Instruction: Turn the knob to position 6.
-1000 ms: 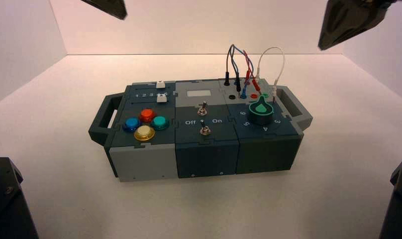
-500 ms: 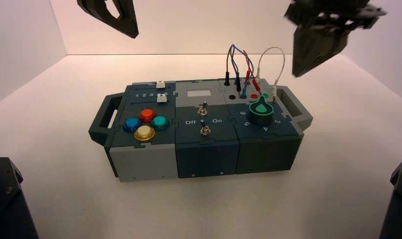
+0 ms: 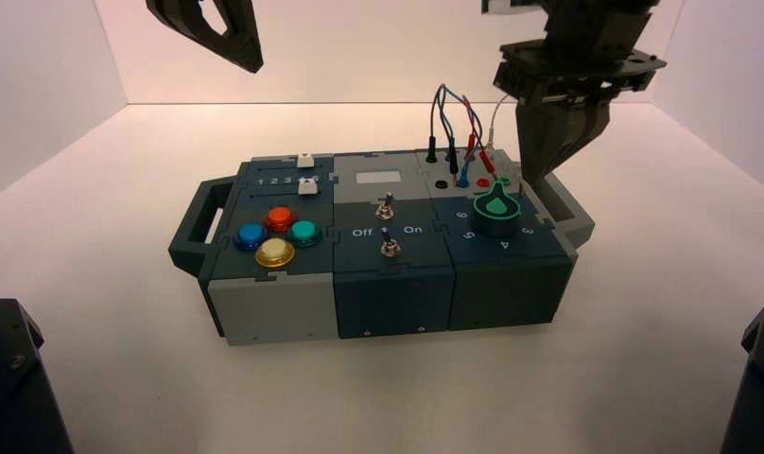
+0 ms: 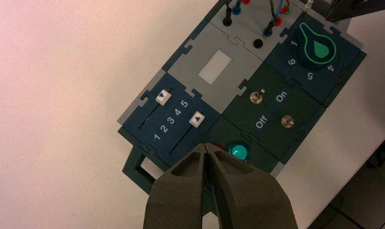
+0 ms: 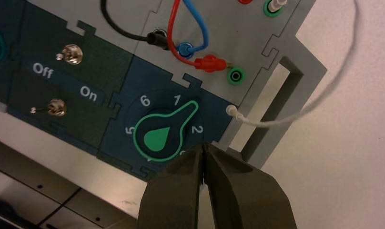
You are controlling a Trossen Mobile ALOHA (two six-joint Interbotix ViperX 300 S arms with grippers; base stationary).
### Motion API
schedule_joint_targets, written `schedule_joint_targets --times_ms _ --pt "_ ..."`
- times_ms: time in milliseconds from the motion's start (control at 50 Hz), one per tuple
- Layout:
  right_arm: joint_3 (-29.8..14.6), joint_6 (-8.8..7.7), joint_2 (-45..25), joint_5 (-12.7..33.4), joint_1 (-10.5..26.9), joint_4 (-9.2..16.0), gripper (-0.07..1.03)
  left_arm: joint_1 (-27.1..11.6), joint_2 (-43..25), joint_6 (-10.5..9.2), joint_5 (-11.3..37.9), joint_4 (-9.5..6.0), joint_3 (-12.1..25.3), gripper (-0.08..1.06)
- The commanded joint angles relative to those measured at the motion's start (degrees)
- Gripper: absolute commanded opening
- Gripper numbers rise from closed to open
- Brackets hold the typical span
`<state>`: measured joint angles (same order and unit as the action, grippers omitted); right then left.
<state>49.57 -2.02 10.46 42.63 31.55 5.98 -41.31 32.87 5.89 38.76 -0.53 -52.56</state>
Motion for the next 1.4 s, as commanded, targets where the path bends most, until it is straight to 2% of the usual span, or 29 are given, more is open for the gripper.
schedule_joint_targets --times_ms 20,660,1400 --pt "-1.9 -0.18 -0.6 -0.2 0.3 -0.7 -0.02 -0.2 0.4 0.18 -0.2 0.0 0.7 -0.03" --pt "-5.0 -0.18 -6.0 -0.3 0.3 -1.1 -0.02 -0.2 0.4 0.26 -0.1 0.09 0.8 -0.03" --pt "-8.1 -0.18 -9.3 -1.4 4.2 -0.7 -0.02 -0.2 0.2 0.35 -0.1 0.18 0.9 -0.03"
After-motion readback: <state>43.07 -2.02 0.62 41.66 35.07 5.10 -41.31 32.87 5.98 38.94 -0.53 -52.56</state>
